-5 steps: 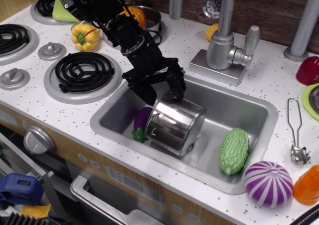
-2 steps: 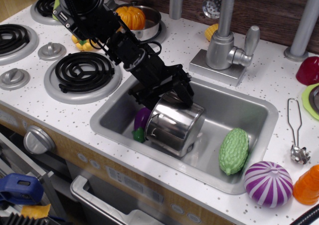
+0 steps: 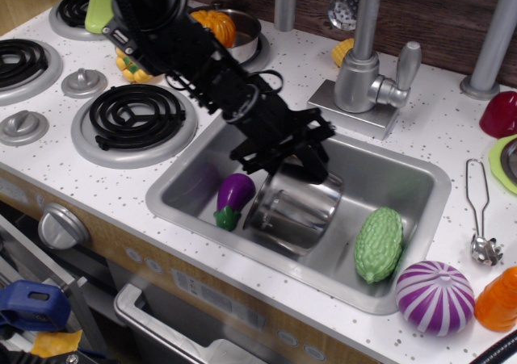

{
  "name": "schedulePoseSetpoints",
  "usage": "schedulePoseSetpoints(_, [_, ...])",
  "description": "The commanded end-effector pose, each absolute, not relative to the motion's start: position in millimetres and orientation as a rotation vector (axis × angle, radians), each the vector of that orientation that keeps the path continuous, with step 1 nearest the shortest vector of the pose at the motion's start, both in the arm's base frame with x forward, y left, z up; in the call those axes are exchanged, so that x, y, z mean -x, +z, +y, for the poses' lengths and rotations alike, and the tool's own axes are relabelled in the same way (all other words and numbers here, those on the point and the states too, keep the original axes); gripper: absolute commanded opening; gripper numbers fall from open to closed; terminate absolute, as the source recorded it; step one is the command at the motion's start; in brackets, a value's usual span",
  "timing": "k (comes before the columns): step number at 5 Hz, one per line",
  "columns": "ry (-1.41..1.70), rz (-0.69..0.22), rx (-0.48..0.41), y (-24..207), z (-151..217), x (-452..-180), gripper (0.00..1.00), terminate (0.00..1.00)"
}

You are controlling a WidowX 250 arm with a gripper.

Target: Flip pot upright in sink

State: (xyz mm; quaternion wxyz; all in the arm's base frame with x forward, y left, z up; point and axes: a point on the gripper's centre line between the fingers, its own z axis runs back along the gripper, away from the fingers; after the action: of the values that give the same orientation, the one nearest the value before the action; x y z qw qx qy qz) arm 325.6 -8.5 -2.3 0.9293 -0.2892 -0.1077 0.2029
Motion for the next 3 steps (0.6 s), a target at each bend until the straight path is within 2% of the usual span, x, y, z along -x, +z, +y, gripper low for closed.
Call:
schedulePoseSetpoints(1, [0.319,-0.319,0.327,18.4,-3.3,-332.0,0.00,0.00])
schedulePoseSetpoints(2, [0.272,-0.351,0.172,27.0,-4.5,-332.7,0.00,0.00])
schedulePoseSetpoints(3, [0.232,-0.365,0.074,31.7,-7.4,-334.2,0.00,0.00])
